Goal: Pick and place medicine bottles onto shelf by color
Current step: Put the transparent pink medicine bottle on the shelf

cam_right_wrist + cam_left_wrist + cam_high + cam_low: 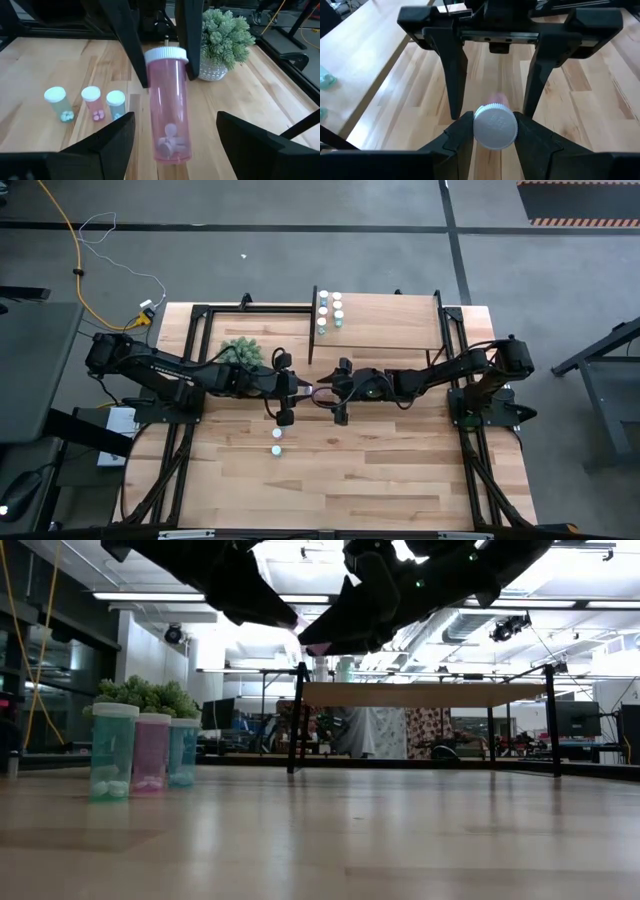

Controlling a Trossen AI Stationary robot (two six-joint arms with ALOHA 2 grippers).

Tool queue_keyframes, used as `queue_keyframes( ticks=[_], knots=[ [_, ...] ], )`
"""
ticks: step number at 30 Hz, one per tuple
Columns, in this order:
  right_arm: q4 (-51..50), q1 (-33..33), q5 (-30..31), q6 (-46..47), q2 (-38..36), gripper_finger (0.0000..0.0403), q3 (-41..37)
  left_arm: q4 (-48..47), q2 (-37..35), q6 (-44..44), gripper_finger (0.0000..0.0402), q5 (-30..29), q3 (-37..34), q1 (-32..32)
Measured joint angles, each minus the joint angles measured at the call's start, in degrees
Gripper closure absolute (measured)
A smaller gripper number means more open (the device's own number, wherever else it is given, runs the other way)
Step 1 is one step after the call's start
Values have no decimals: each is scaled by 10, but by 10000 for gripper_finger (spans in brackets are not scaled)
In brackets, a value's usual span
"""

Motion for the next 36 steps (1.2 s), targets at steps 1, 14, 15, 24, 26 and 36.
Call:
queue_keyframes(
  ticks=[1,14,15,24,26,36],
  knots=[
    [0,0,0,0,0,132,0,-1,0,0,284,0,0,0],
    [16,1,-6,0,1,198,0,11,7,0,284,2,0,0],
    [17,1,-6,0,1,207,0,12,7,0,284,2,0,0],
    [17,1,-7,0,1,279,0,11,7,0,284,0,0,0],
    [17,1,-7,0,1,292,0,11,7,0,284,0,0,0],
    [17,1,-10,-1,1,315,0,11,7,0,284,0,0,0]
  ],
)
